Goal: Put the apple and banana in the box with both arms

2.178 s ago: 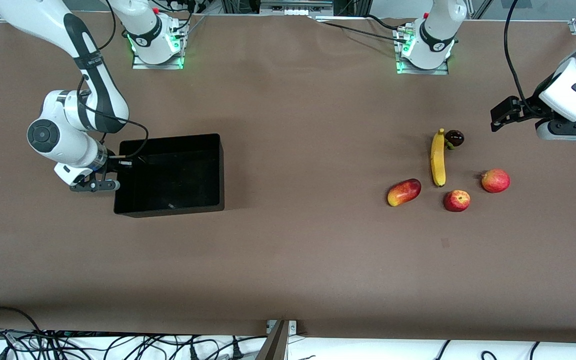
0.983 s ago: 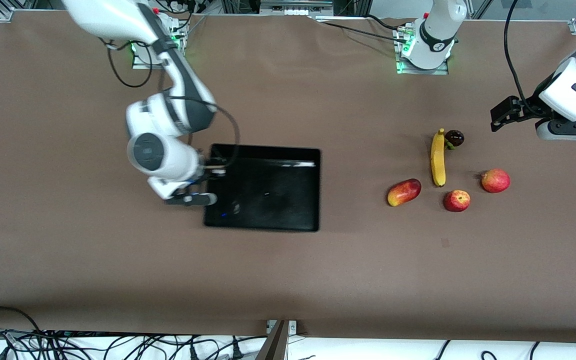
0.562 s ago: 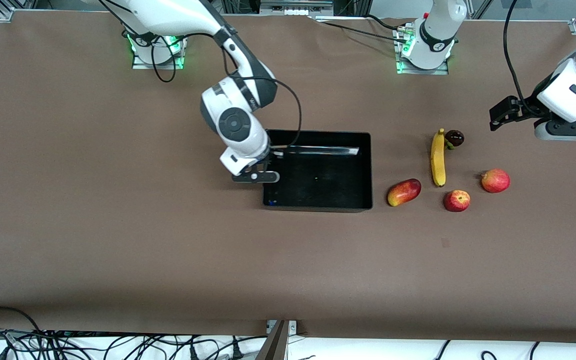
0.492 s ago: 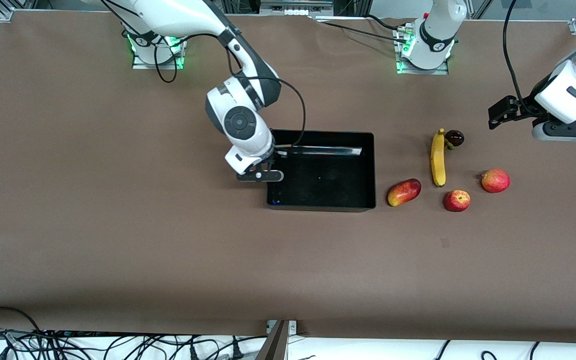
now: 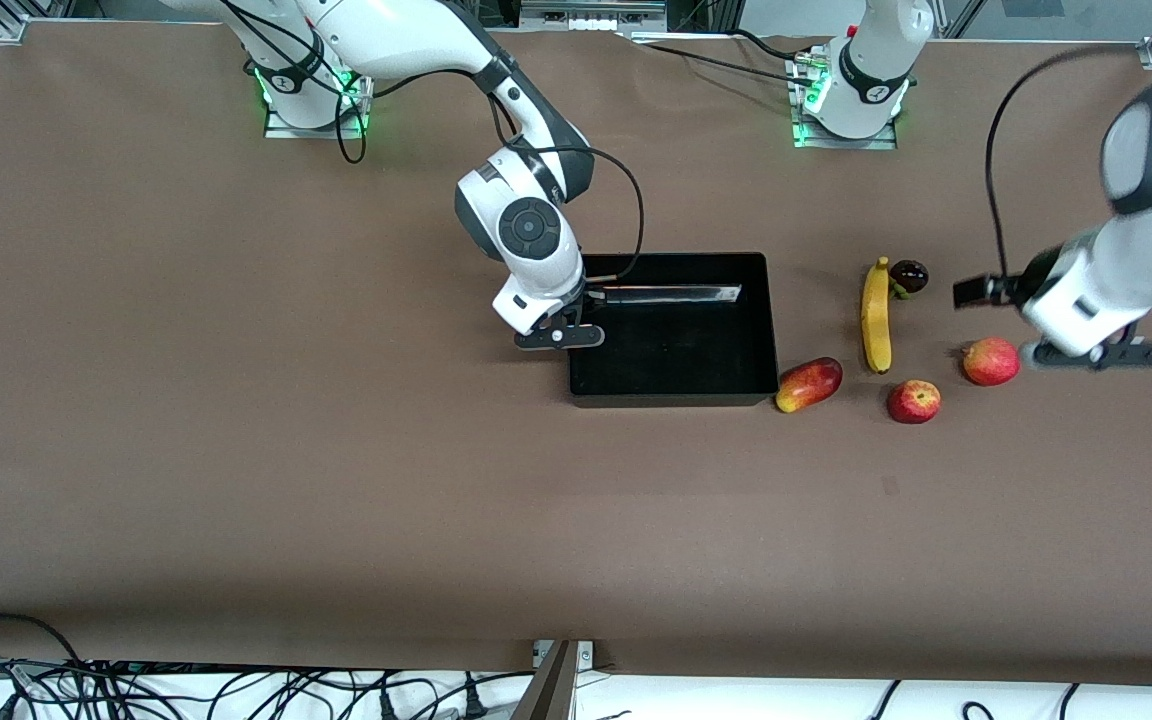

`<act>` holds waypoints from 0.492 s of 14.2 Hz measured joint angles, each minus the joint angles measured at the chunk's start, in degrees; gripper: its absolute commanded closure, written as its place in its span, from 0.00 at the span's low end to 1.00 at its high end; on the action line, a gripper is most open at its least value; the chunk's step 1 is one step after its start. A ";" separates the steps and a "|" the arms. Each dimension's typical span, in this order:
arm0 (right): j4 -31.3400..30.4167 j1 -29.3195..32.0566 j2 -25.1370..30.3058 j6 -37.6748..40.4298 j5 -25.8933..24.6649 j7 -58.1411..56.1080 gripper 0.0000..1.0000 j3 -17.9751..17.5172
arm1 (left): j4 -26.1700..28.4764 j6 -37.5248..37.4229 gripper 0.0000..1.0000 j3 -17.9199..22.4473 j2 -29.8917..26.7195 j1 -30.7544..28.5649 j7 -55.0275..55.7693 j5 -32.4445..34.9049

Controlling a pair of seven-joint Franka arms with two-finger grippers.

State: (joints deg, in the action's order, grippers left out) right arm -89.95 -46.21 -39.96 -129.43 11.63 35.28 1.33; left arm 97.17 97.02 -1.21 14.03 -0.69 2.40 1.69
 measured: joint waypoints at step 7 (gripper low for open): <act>2.77 -0.03 0.66 0.48 -0.07 -0.01 0.00 3.17 | 3.92 21.00 0.00 -0.29 13.19 0.08 -2.22 5.82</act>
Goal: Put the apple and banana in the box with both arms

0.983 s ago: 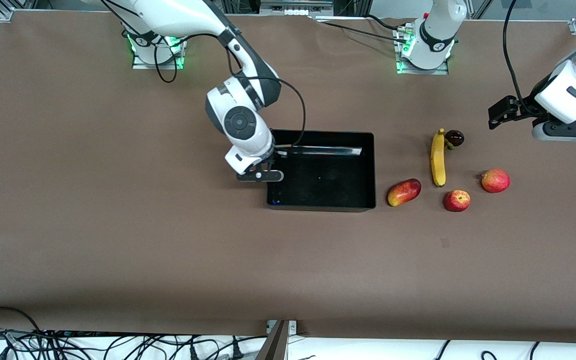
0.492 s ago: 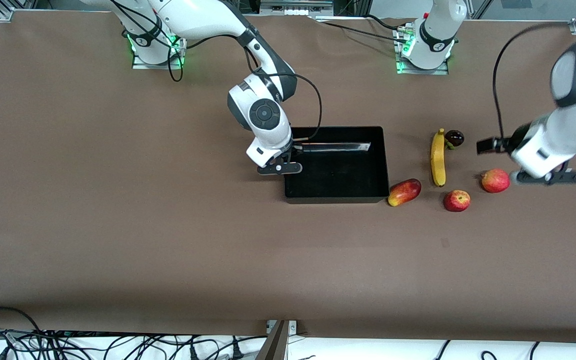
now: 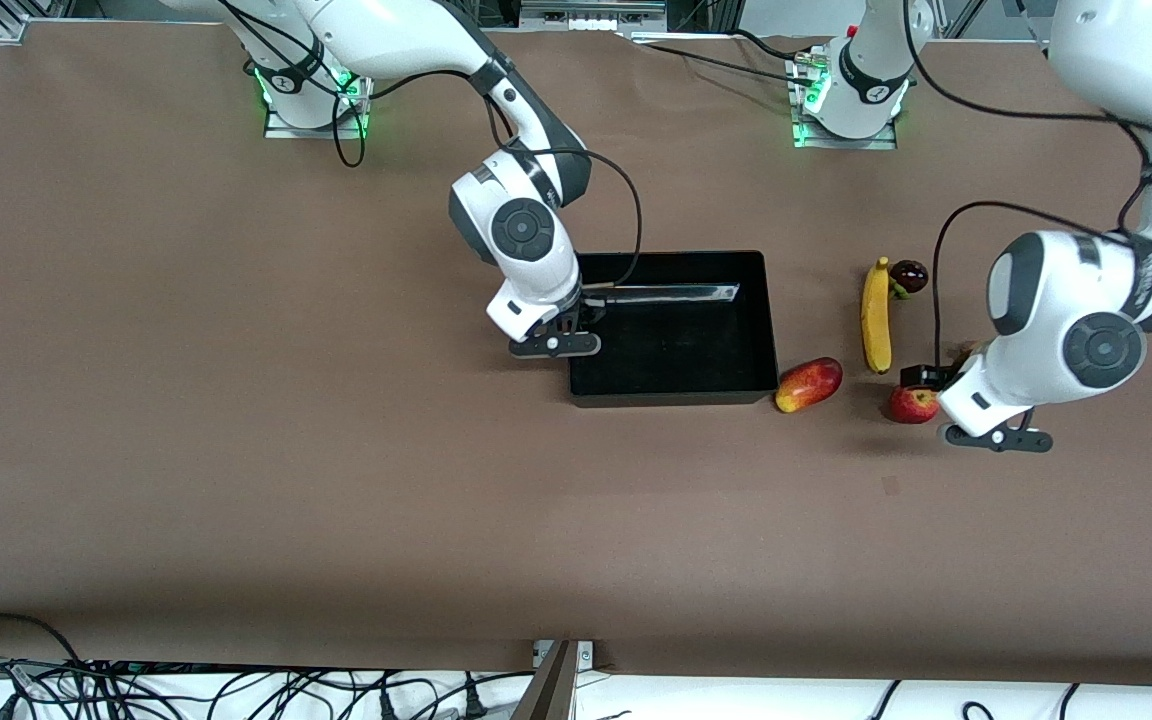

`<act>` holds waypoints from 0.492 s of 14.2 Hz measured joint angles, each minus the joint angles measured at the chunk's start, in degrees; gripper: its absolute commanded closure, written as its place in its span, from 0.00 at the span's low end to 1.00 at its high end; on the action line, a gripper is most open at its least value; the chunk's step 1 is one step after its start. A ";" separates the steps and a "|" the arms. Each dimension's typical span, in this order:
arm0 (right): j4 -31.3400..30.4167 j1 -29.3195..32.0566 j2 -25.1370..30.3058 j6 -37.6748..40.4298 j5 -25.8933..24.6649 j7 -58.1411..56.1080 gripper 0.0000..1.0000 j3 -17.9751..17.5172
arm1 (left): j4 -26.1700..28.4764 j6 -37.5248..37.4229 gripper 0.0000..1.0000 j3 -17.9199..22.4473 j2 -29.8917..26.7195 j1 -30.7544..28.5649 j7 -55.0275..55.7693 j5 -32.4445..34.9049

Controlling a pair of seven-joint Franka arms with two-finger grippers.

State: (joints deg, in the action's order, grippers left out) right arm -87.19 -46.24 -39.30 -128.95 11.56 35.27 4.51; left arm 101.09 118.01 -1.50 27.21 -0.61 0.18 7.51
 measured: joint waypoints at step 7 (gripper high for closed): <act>4.24 0.47 14.79 23.35 -0.09 -8.30 0.00 15.84 | 7.56 14.25 0.35 0.15 3.38 -0.72 -1.45 0.41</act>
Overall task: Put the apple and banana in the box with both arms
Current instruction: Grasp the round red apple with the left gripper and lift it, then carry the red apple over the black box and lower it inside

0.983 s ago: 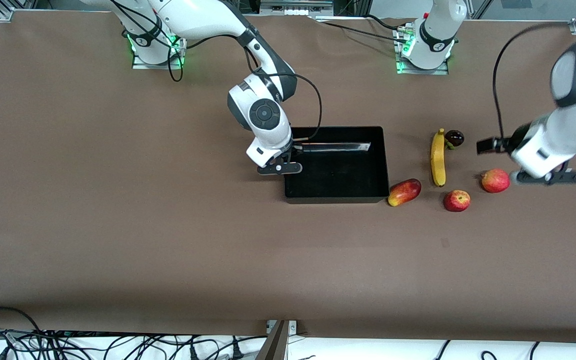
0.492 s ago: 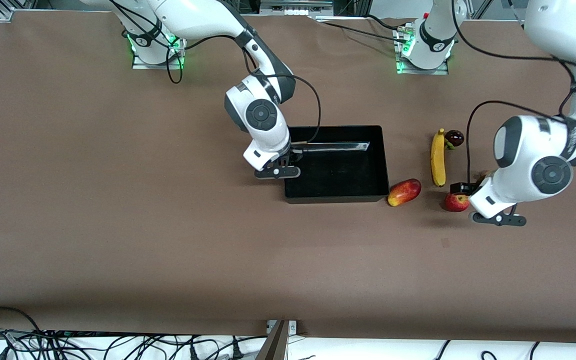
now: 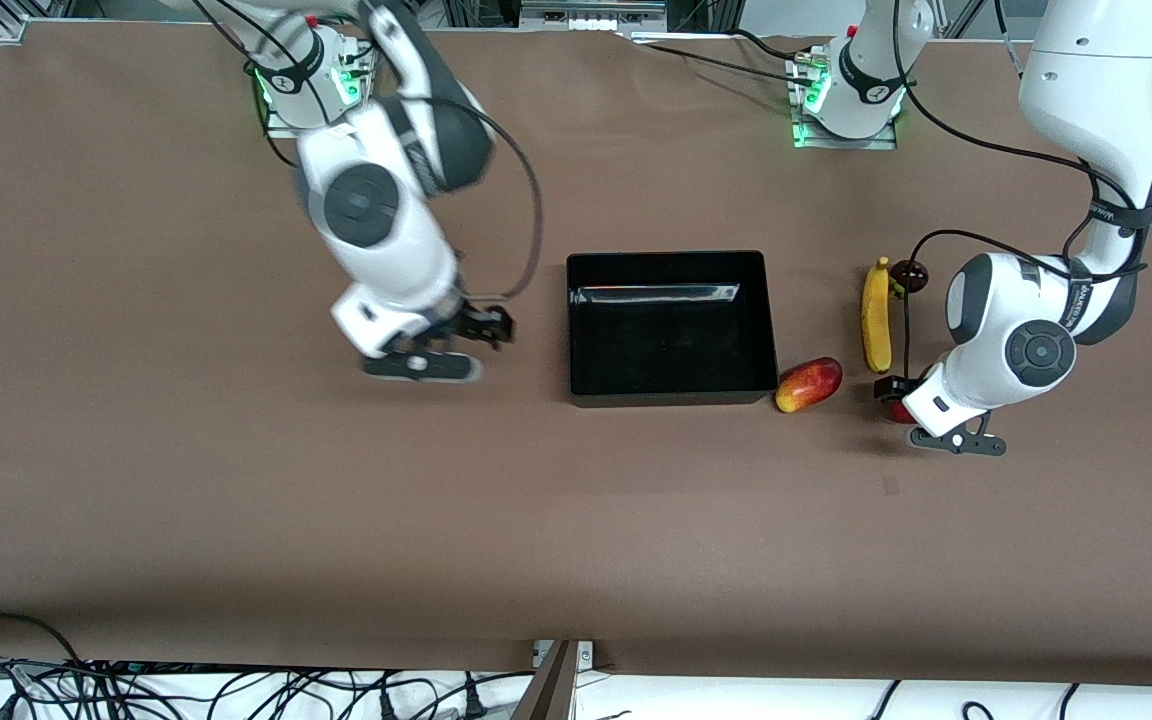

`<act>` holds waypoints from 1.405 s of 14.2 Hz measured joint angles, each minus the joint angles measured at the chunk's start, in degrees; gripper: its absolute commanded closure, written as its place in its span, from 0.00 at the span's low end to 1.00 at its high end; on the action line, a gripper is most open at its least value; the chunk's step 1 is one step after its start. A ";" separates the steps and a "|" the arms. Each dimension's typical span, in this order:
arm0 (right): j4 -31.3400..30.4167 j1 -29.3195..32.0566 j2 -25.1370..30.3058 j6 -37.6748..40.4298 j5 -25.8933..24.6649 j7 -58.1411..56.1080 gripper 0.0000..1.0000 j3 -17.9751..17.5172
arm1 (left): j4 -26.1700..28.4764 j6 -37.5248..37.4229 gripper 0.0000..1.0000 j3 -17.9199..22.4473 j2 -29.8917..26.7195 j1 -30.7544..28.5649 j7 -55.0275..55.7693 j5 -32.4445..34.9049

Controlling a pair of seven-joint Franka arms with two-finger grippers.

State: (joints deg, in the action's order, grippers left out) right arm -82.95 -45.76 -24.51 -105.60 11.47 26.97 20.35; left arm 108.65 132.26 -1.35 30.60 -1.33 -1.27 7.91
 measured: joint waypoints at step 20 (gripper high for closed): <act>-11.02 34.06 24.86 18.21 -9.64 -26.93 0.00 -14.41 | -13.63 -29.24 0.83 -19.94 -3.94 0.70 16.81 -8.45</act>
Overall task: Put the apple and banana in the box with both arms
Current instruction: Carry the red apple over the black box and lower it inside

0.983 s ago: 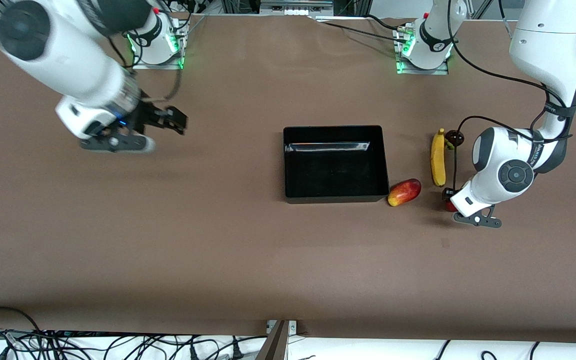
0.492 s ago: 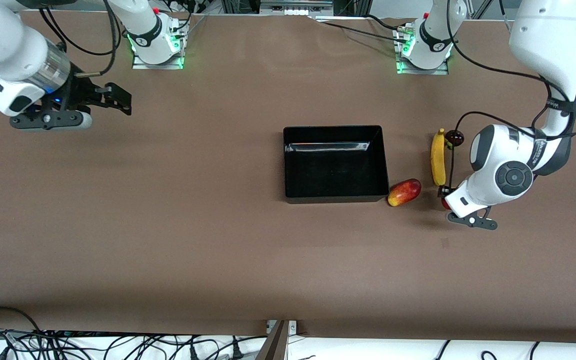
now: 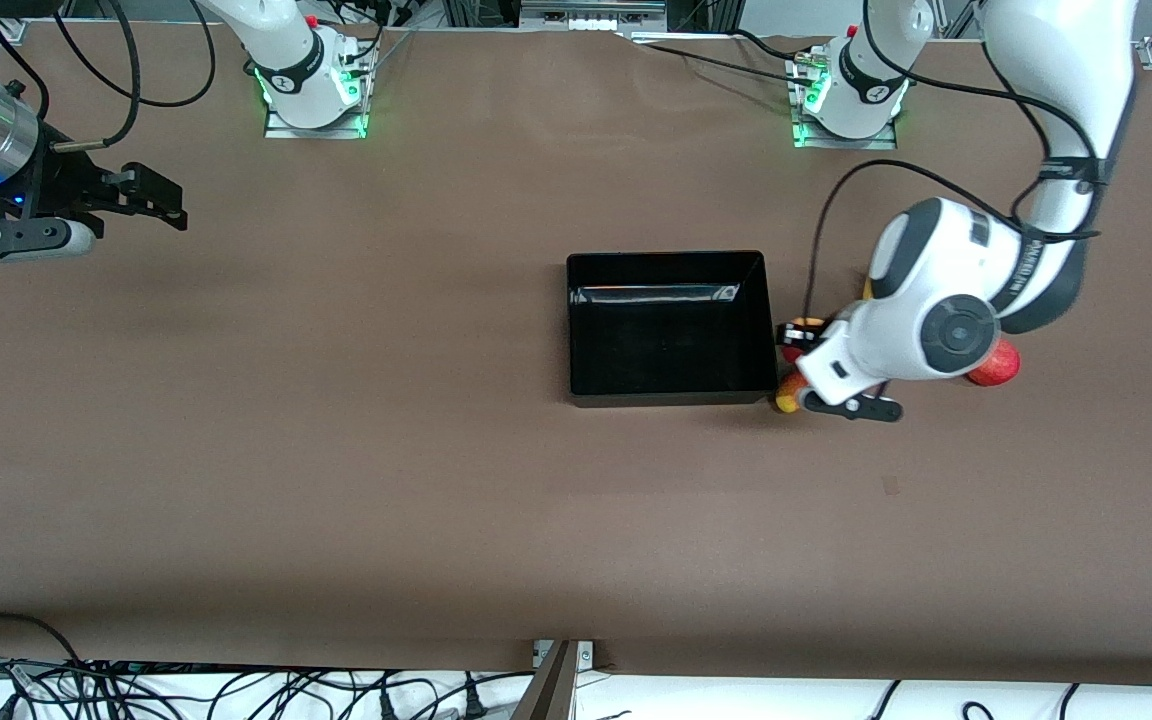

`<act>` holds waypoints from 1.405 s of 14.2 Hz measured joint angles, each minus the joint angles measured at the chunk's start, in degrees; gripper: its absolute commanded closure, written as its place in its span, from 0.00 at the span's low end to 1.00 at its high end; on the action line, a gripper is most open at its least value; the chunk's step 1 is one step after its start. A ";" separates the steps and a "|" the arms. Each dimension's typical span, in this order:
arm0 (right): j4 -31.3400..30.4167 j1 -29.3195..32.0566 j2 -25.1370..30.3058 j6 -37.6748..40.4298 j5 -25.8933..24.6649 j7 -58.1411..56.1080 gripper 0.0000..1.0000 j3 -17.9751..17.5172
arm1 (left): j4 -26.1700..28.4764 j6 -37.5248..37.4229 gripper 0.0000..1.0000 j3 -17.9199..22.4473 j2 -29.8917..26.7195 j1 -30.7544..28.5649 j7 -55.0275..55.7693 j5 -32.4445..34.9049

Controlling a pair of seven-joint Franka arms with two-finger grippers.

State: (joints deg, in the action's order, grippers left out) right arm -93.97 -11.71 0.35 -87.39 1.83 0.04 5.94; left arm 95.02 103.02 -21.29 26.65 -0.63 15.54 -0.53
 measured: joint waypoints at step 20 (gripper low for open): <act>1.07 0.40 -0.77 -0.94 -0.74 0.15 0.00 -0.59 | 12.01 17.68 0.10 -3.27 7.36 5.42 7.89 -0.03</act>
State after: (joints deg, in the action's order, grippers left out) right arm -92.90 -11.31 -0.42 -88.33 1.09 0.19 5.35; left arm 107.03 120.71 -24.56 34.01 4.79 23.43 -0.56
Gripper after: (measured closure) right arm 0.000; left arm 0.326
